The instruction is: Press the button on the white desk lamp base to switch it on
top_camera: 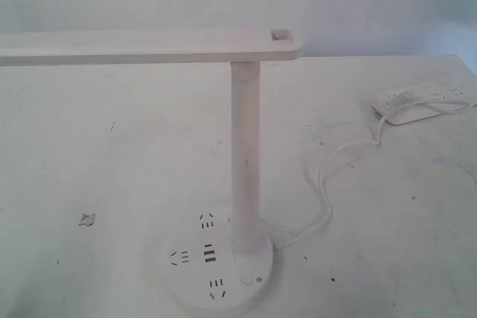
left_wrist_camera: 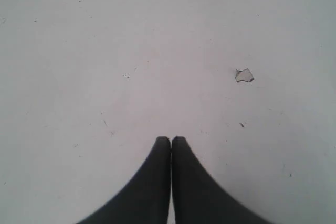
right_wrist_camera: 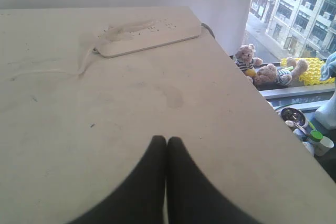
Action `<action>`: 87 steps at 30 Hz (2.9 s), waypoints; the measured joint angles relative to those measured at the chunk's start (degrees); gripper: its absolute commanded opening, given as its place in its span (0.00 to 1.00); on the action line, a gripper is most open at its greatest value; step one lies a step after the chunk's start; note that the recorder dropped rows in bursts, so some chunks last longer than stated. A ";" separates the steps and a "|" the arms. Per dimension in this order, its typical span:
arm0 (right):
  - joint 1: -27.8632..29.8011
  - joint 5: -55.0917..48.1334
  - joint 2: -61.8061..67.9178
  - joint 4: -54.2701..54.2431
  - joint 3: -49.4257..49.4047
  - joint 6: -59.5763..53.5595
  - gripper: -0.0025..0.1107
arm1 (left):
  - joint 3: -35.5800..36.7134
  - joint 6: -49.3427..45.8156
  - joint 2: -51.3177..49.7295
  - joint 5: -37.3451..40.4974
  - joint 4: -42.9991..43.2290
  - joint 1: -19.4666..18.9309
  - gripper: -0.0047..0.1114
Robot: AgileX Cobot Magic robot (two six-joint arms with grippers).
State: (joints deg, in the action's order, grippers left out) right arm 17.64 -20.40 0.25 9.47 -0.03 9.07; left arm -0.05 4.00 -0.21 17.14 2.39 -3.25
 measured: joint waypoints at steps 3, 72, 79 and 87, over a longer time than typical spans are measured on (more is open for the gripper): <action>0.00 0.00 0.00 0.00 0.00 0.00 0.02 | 0.00 0.00 0.00 0.00 0.00 0.00 0.04; 0.00 71.22 -0.12 -0.55 0.52 37.22 0.02 | 0.00 0.00 0.00 0.00 0.00 0.00 0.04; 0.00 71.22 -0.12 -1.02 0.52 37.19 0.02 | 0.00 0.00 0.00 0.00 0.00 0.00 0.04; 0.00 71.76 -0.22 -20.43 10.14 31.18 0.02 | 0.00 0.00 0.00 0.00 0.00 0.00 0.04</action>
State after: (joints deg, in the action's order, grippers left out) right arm 17.64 51.35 0.03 -10.96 10.11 40.25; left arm -0.05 4.00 -0.21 17.14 2.39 -3.25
